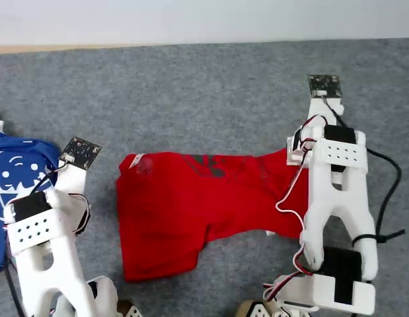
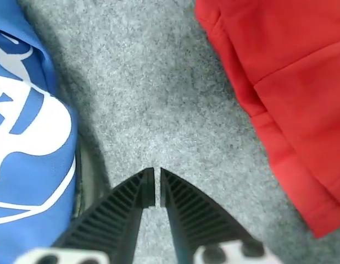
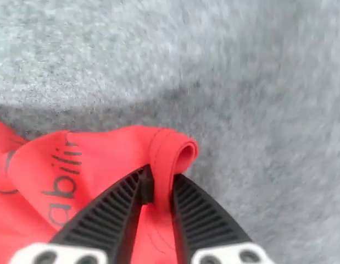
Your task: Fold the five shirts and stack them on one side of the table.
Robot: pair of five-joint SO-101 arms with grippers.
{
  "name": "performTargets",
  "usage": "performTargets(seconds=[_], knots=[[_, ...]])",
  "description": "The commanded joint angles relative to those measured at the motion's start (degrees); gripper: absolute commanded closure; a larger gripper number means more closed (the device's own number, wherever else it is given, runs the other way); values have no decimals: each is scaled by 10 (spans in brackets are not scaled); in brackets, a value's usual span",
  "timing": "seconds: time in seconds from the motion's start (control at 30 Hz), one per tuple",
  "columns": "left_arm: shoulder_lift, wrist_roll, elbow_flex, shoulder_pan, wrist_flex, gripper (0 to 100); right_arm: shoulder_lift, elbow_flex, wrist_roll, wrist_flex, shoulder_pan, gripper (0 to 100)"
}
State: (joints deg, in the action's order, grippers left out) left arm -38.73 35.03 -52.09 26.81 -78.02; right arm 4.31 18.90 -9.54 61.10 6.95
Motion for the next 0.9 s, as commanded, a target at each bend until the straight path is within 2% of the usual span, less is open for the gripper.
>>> performTargets(seconds=[0.0, 0.27, 0.5, 0.73, 0.8, 0.87], knots=[[-9, -2, 8, 2, 4, 973, 7, -33, -33, -36, 16, 989], [-10, -2, 28, 2, -26, 973, -101, -57, -64, -98, 51, 989], [-10, -2, 58, 2, -33, 973, -171, -142, -63, -58, 73, 989], [-10, -2, 58, 2, -42, 973, -190, -161, -61, -24, 74, 981], [-10, -2, 58, 2, -47, 973, -182, -170, -60, -4, 73, 940], [-10, -2, 58, 2, -58, 972, -170, -184, -59, 31, 73, 851]])
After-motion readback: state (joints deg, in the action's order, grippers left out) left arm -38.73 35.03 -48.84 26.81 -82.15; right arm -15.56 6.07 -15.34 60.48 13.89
